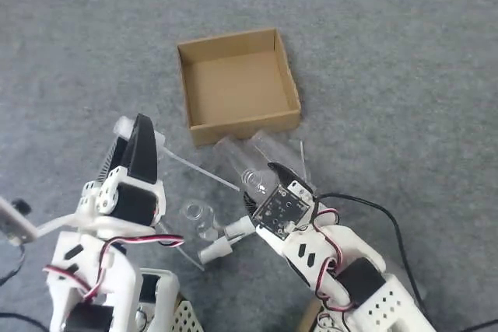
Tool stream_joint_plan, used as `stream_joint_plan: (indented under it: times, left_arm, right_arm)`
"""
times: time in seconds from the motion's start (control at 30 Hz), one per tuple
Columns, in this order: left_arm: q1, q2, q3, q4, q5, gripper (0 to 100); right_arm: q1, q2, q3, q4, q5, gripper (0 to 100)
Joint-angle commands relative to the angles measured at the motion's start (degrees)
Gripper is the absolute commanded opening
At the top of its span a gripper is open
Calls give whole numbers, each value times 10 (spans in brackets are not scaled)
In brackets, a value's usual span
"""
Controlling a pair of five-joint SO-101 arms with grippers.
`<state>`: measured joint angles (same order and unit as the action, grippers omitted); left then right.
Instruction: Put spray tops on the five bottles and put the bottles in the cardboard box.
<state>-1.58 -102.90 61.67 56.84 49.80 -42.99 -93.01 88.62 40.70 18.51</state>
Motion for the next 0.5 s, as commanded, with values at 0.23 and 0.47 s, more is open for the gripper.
stream_joint_plan:
  times: [0.23, 0.47]
  left_arm:
    - [3, -4, 6, -20, 3, 11]
    - [3, -4, 6, -20, -6, 11]
  right_arm:
    - [-39, -11, -11, -15, 34, 117]
    - [-44, -12, -14, -16, 40, 117]
